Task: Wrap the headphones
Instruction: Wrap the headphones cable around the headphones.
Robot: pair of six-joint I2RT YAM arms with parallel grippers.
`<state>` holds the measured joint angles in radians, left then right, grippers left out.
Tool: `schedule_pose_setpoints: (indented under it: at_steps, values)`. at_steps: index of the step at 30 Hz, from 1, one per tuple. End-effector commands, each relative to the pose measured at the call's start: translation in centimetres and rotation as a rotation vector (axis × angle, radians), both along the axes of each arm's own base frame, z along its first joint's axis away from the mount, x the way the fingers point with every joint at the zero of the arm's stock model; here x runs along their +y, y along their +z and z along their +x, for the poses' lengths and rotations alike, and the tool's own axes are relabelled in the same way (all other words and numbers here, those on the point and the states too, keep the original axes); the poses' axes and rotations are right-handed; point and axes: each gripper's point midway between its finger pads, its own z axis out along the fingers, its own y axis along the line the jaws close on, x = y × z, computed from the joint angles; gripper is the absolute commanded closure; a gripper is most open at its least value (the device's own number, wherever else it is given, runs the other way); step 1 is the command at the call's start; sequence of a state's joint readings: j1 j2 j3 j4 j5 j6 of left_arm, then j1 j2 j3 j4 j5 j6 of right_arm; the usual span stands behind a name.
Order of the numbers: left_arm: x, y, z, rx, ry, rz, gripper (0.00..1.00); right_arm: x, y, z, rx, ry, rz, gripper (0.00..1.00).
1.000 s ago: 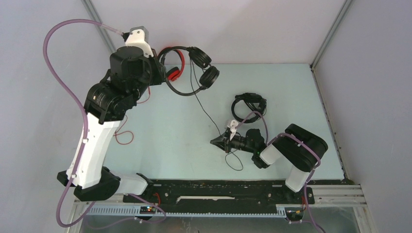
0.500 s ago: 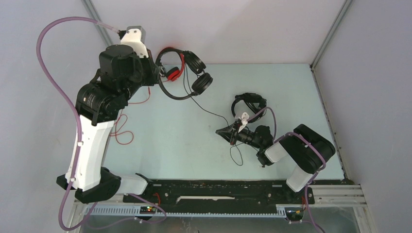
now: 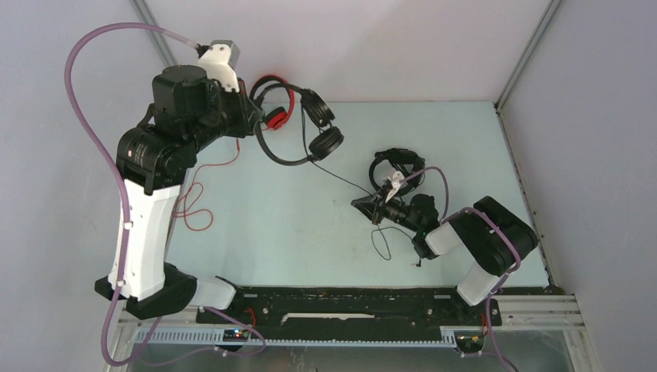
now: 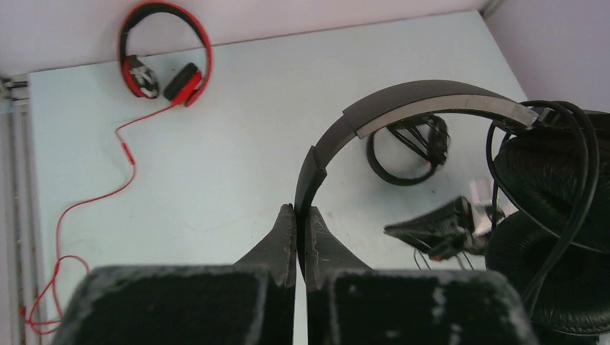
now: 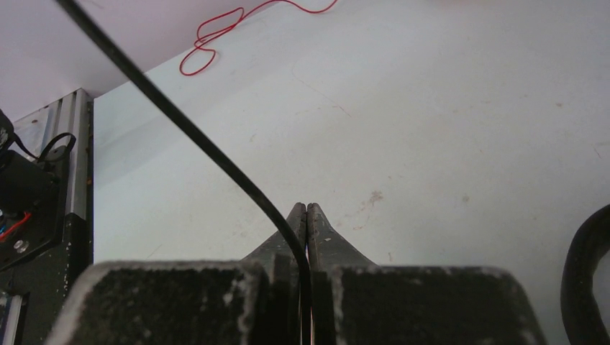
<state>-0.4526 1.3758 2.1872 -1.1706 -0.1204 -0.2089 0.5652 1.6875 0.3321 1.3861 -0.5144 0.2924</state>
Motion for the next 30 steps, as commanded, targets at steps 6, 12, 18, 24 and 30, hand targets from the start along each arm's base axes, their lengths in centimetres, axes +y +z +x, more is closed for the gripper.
schedule_pose_setpoints:
  at_steps: [6,12,18,24,30]
  values:
    - [-4.2,-2.3,-3.4,-0.001,-0.356,-0.004,1.00,-2.2,3.2,4.7,0.097,-0.152,-0.017,1.00]
    - [-5.8,-6.6,-4.5,0.089,-0.472,0.082,1.00,-4.3,6.4,7.5,0.193,-0.184,-0.052,1.00]
    - [-6.1,-10.3,-4.3,0.159,-0.482,0.250,1.00,-4.8,9.6,7.4,0.269,-0.174,-0.137,1.00]
    - [-7.7,-12.6,-4.7,0.170,-0.579,0.316,1.00,-4.6,12.6,4.3,0.352,-0.064,-0.174,1.00]
    - [-8.2,-15.4,-4.7,0.160,-0.605,0.388,1.00,-5.0,14.4,1.7,0.425,0.019,-0.200,1.00]
